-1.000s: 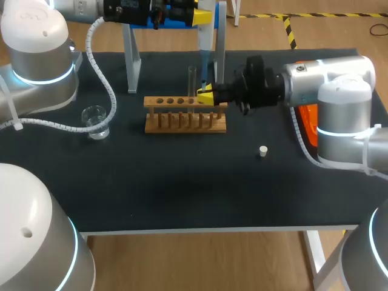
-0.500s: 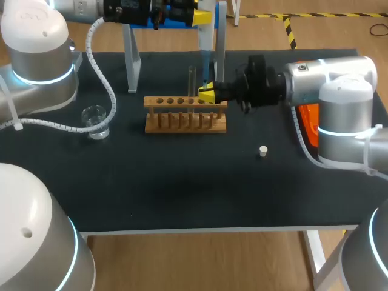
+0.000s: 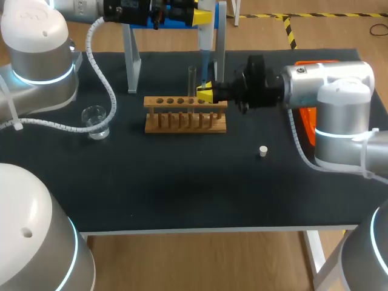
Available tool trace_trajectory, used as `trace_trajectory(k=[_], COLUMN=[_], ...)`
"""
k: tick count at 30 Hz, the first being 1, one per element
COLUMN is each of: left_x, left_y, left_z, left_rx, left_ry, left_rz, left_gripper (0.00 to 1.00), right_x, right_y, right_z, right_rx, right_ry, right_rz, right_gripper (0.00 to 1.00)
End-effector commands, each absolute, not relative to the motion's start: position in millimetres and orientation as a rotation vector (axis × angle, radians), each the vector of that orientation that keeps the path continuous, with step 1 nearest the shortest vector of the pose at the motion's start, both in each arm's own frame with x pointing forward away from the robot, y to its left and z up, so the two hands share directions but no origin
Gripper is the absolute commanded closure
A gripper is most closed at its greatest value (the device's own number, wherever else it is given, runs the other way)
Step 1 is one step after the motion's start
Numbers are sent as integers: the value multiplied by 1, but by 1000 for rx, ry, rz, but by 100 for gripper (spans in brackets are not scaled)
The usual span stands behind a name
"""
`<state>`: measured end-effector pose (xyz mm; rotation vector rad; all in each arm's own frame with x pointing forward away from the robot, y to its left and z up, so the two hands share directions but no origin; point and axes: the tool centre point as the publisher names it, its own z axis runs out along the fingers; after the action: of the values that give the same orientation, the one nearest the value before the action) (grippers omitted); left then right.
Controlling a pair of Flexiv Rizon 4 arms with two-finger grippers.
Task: Invert the test tube, pick up the pipette, mount the tip to pipette, aspirate from beaker and dispense into the tube, eject the tip, return the pipette, and cap with the stopper.
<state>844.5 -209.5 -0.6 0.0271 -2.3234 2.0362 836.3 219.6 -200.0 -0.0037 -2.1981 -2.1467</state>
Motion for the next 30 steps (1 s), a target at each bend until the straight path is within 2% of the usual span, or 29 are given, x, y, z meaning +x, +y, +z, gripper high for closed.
trace_trajectory(k=[1,30], left_x=[844,844], left_y=[-210,-210], left_z=[-1,-1], left_rx=[27,27], left_ry=[-2322,-2322], left_rz=[2040,2040], left_gripper=[100,100], right_x=[835,837], right_y=[220,216], right_z=[-199,-164], right_rx=[-10,-20], right_ry=[-2202,-2159], right_rz=[-2148,-2237], right_gripper=[100,100])
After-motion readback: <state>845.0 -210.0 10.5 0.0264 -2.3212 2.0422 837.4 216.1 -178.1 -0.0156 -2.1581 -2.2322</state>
